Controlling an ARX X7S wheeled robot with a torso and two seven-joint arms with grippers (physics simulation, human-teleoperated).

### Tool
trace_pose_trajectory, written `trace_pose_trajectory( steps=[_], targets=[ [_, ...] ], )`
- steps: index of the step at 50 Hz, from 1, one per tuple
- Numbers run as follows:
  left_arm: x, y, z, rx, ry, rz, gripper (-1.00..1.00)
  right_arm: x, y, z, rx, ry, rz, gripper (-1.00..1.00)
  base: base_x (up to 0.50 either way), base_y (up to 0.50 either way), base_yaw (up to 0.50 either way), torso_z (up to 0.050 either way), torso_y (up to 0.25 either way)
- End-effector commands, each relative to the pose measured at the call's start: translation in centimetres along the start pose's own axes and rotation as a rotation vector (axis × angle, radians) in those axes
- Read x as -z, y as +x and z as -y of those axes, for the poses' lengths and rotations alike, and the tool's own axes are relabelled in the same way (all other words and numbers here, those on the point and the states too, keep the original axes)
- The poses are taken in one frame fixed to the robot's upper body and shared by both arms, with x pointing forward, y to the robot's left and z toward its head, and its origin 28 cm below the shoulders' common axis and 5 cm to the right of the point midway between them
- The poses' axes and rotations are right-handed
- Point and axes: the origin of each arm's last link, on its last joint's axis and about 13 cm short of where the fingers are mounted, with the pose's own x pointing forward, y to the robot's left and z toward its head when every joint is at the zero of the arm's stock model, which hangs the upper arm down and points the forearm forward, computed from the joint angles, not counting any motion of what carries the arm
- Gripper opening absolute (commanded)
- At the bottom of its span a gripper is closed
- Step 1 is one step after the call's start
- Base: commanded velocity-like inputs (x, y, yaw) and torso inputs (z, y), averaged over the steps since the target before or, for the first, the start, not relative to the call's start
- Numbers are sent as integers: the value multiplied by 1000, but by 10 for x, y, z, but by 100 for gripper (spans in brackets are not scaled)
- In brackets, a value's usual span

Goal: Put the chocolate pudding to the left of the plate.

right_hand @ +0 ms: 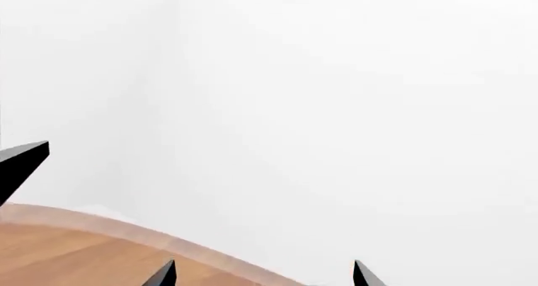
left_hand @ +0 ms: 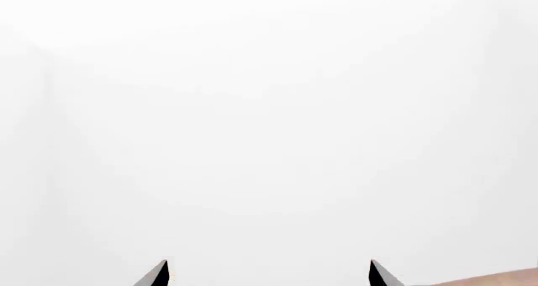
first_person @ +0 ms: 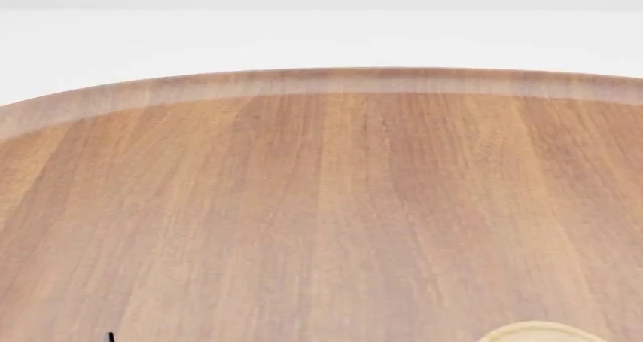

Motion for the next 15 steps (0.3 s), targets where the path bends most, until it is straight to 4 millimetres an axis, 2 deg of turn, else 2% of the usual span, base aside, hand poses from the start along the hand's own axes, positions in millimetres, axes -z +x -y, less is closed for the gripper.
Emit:
trace_pose_trajectory(
  steps=[1, 15],
  targets=[
    [-10, -5, 0, 1, -4, 89, 100, -13, -2, -10, 53, 30, 100, 100, 0, 0, 0, 0, 0],
    [-9, -6, 0, -3, -7, 95, 100, -12, -2, -11, 45, 49, 96, 100, 0, 0, 0, 0, 0]
  ],
)
